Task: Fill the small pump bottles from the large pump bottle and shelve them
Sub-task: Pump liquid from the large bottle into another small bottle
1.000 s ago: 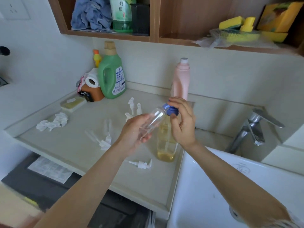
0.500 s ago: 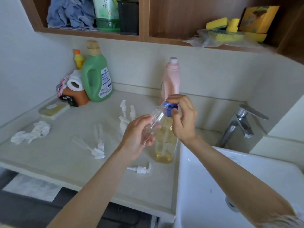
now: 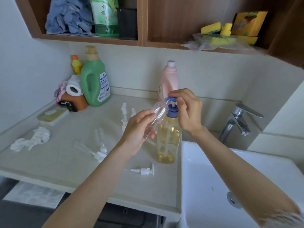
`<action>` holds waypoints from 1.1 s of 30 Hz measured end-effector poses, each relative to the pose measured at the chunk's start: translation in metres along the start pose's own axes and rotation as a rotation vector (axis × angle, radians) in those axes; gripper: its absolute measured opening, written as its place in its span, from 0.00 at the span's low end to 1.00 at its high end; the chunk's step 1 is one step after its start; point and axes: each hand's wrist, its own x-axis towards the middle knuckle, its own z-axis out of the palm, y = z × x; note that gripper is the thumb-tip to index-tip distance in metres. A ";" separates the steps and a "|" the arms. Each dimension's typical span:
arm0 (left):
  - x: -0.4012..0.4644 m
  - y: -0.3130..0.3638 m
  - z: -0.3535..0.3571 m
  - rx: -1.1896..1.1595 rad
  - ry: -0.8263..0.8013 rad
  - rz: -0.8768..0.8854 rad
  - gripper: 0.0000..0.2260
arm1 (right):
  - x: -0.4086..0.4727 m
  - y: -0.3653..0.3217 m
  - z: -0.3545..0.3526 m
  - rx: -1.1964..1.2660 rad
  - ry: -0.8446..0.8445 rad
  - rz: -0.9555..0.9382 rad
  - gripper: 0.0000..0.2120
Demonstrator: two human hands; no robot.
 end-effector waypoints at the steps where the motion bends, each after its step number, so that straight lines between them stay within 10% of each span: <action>1: 0.001 0.001 0.001 0.007 -0.003 -0.002 0.08 | -0.003 0.000 0.000 0.009 0.013 0.004 0.20; 33: 0.008 -0.017 -0.006 0.014 -0.041 -0.146 0.08 | -0.034 -0.002 0.007 -0.003 0.020 0.066 0.16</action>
